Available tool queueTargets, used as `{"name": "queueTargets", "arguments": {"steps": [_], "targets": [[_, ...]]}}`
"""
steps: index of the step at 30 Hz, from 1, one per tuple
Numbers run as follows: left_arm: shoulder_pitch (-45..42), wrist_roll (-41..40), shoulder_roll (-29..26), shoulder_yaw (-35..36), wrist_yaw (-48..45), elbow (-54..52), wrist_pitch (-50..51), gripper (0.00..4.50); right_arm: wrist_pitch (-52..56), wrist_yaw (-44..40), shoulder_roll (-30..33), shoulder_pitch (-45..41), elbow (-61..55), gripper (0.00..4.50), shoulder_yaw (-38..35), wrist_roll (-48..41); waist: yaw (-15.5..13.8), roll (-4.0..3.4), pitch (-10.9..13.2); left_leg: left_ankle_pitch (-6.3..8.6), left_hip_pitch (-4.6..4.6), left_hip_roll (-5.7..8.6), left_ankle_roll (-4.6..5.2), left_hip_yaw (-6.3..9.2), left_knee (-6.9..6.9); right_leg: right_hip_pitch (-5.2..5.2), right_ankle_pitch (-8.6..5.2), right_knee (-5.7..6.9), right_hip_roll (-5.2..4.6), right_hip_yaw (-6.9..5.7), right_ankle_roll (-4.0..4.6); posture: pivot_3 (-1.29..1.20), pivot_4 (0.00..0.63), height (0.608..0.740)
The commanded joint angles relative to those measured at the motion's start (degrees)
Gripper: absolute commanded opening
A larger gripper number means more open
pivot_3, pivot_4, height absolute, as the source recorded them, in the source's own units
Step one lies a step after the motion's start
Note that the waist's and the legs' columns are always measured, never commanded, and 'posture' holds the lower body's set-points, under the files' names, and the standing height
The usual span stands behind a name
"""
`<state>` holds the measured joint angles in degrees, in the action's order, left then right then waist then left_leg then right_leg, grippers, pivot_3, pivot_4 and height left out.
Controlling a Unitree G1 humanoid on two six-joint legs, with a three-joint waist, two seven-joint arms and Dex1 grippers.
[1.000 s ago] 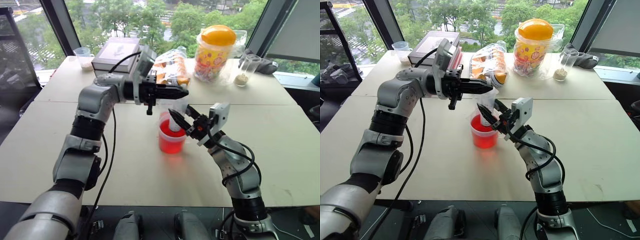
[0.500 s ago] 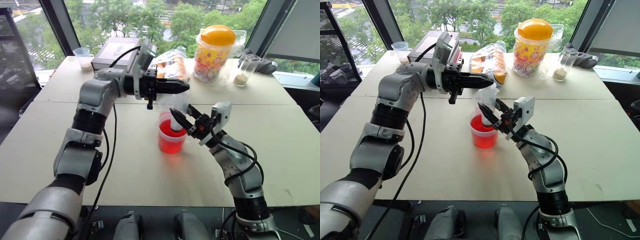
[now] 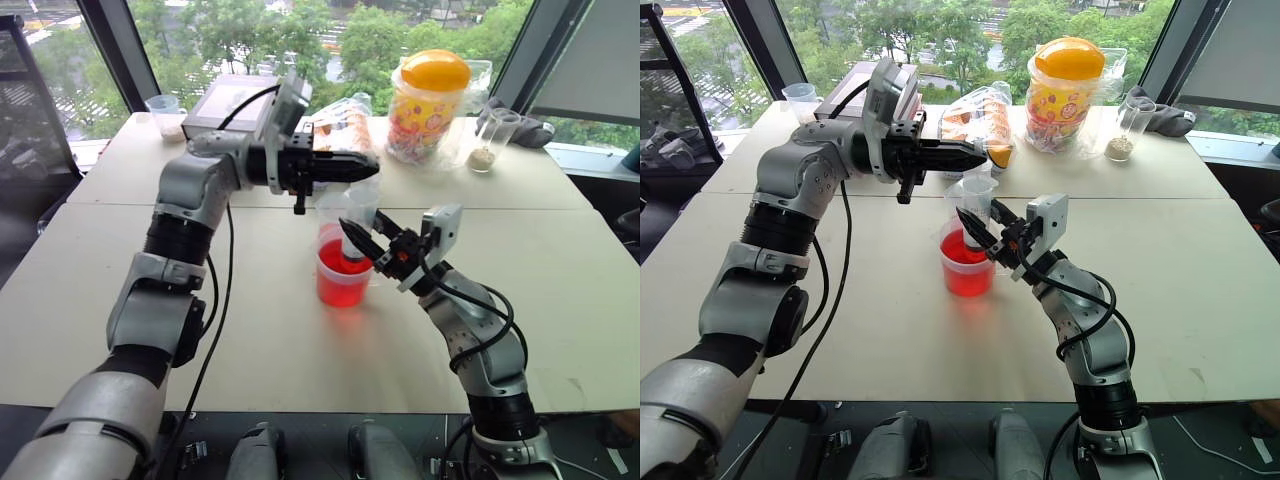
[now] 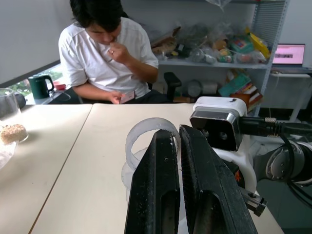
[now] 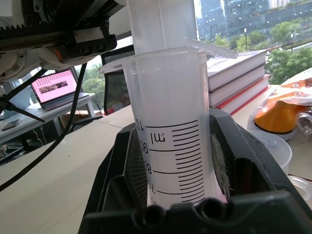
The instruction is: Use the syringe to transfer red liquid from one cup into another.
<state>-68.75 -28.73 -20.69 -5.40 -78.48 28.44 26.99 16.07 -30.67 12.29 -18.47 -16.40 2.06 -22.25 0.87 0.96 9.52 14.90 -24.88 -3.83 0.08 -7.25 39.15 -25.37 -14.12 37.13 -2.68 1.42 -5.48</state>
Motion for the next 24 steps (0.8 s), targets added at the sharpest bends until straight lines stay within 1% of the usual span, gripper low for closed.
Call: {"name": "queueTargets", "arguments": {"steps": [1,11,14,15,20,21,24], "targets": [[-4.53,-0.9,-1.04,5.22,2.56,-1.01,-2.63,0.1,0.81,-1.74,0.59,0.78,-1.01,1.44,2.21,-0.33,0.01,0.0,0.0,0.0,0.0,0.0,0.0,0.0,0.0,0.0,0.0,0.0,0.0,0.0,0.0,0.0,0.15,0.74],[-2.98,-0.66,-1.4,4.42,1.85,-2.37,-1.89,0.1,2.12,-1.37,1.07,-1.62,-2.58,1.44,1.28,-1.2,0.04,0.0,0.0,0.0,0.0,0.0,0.0,0.0,0.0,0.0,0.0,0.0,0.0,0.0,0.0,0.0,0.15,0.74],[-1.49,-0.59,-1.8,3.83,1.54,-3.22,-0.53,0.99,3.92,-0.73,1.67,-4.14,-4.1,1.44,-0.08,-2.56,0.1,0.0,0.0,0.0,0.0,0.0,0.0,0.0,0.0,-0.01,0.0,0.01,0.0,0.0,0.0,0.0,0.15,0.74],[-0.91,-0.25,-1.99,3.68,1.56,-2.95,-0.55,1.43,4.74,-0.53,2.0,-4.97,-4.73,1.44,-0.61,-3.28,0.08,0.0,0.0,0.0,0.0,0.0,0.0,0.01,0.0,-0.01,0.0,0.02,0.0,0.0,0.0,0.0,0.15,0.74],[1.37,1.72,-3.31,3.26,2.15,-1.87,-1.7,4.04,8.65,0.76,2.74,-7.77,-7.03,1.44,-3.02,-6.7,0.04,0.0,0.0,0.0,0.0,0.0,0.0,0.0,0.0,0.0,0.0,0.01,-0.01,0.0,0.0,0.0,0.15,0.74],[1.85,1.88,-3.71,3.23,2.09,-2.17,-1.66,4.45,9.34,0.93,2.88,-8.05,-7.43,1.44,-3.31,-7.24,0.1,0.0,0.0,0.0,0.0,0.0,0.0,0.0,0.0,-0.01,0.0,0.02,0.0,0.0,0.0,0.0,0.15,0.74],[3.54,2.62,-5.57,3.49,1.85,-2.99,-1.55,4.45,11.4,1.46,3.16,-8.68,-8.62,1.44,-4.05,-9.16,0.07,0.0,0.0,0.0,0.0,-0.01,0.0,0.02,-0.01,-0.02,0.0,0.04,0.01,-0.02,0.0,0.0,0.15,0.74]]}}
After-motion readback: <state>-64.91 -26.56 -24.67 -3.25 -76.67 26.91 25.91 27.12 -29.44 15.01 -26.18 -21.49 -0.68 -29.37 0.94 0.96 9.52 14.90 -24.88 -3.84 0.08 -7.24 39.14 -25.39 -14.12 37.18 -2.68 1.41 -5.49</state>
